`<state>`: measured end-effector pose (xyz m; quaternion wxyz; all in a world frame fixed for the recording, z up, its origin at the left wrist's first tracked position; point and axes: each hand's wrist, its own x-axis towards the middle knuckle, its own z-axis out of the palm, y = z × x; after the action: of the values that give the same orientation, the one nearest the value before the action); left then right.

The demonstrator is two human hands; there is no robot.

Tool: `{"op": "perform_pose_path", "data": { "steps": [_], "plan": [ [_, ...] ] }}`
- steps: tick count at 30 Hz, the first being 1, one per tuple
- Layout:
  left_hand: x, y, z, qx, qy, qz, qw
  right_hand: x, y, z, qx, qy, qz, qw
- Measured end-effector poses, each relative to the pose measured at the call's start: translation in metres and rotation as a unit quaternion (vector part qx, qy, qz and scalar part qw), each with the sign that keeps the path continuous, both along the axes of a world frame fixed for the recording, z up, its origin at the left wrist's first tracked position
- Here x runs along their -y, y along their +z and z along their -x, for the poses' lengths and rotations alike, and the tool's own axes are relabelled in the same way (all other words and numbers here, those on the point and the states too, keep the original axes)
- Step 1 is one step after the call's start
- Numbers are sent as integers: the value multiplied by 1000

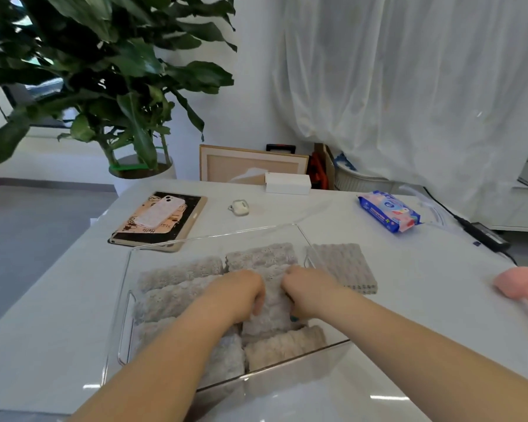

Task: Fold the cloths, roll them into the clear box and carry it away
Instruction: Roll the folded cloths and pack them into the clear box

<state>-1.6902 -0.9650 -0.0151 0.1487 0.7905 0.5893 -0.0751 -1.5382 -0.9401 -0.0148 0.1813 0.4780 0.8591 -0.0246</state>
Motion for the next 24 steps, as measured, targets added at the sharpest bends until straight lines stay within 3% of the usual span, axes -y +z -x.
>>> {"op": "perform_pose_path", "data": {
  "steps": [6, 9, 13, 15, 20, 24],
  "plan": [
    [-1, 3, -5, -47, 9, 3, 999, 6, -3, -2, 60, 50, -24, 997],
    [5, 9, -2, -41, -21, 75, 996, 10, 8, -6, 112, 84, 5, 990],
    [12, 31, 1, -1, 0, 163, 987, 11, 26, -14, 185, 101, -36, 977],
    [15, 43, -4, 4, 7, 133, 991, 12, 40, -22, 157, 93, -40, 982],
    [9, 67, -22, 2, 5, 80, 997, 9, 75, -72, -66, 36, 52, 996],
    [-15, 74, -51, 35, 12, -5, 999, 1, 83, -137, -131, -36, 65, 989]
  ]
}}
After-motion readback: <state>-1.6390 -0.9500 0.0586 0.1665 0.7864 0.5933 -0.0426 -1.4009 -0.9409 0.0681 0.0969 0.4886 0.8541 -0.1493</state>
